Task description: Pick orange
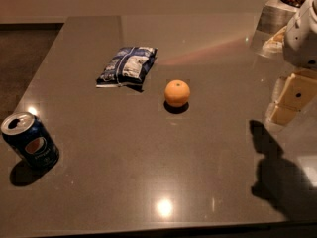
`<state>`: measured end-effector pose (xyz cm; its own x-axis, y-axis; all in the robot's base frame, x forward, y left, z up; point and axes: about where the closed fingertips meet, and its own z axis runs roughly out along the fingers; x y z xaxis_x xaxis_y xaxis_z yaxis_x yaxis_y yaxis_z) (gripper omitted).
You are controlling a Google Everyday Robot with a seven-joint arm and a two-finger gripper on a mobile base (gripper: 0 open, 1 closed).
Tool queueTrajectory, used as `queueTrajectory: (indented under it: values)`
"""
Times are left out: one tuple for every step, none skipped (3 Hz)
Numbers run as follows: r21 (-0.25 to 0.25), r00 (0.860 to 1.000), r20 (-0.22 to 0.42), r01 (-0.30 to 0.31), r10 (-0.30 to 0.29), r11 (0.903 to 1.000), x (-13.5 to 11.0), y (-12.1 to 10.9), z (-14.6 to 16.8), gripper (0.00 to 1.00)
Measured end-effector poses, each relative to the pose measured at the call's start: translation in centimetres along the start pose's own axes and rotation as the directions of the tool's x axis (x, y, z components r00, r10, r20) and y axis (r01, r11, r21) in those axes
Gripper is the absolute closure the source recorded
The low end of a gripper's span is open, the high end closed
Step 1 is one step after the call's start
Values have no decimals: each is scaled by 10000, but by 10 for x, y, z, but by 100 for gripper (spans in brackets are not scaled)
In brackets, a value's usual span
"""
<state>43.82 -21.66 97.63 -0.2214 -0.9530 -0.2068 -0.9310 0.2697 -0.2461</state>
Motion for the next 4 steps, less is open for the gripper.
queueTrajectory:
  values:
    - [-30,10000,40,40,-39,10000,-2,-1,0,0]
    - [-115,9998,147,145,-143,9998,-8,-4,0,0]
    - [-428,9876,1570,100,-31,9990,-44,-21,19,0]
    - [-455,9683,2497,153,-35,9988,-77,-32,34,0]
